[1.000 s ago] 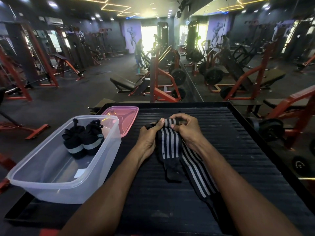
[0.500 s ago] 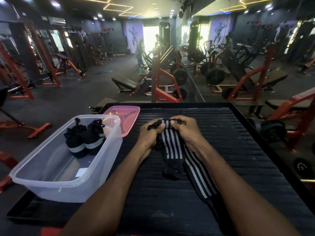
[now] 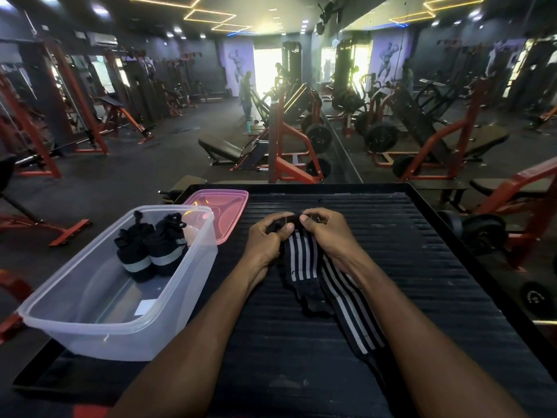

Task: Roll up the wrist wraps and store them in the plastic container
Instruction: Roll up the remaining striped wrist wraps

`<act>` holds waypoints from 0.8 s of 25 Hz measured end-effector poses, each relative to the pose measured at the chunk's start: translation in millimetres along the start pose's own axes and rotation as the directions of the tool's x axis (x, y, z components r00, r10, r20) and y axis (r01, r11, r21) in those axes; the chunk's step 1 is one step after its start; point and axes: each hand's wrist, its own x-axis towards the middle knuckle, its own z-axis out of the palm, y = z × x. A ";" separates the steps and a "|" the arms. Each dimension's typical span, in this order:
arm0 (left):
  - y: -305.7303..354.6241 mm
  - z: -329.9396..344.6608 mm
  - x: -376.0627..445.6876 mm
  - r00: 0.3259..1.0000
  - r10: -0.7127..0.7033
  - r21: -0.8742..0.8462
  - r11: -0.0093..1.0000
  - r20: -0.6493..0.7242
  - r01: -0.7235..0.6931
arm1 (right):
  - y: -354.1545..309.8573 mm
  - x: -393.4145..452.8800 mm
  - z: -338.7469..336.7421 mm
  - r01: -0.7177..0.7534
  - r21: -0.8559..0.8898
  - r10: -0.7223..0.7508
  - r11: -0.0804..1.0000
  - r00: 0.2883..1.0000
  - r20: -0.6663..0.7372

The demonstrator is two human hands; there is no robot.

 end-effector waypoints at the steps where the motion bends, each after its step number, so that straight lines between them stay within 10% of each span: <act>1: -0.9 -0.1 1.3 1.000 0.017 -0.003 1.000 0.004 -0.017 | 1.0 0.6 0.4 0.002 -0.033 -0.002 0.999 1.000 -0.012; 8: 2.5 0.7 1.3 0.979 -0.189 -0.216 0.955 0.080 0.202 | -0.3 0.4 -2.0 0.057 -0.018 -0.057 0.998 0.997 -0.046; 20: 3.1 1.9 2.4 0.999 -0.008 -0.142 0.990 -0.032 0.003 | -2.9 -5.2 -2.0 -0.001 0.082 -0.002 0.997 0.999 0.038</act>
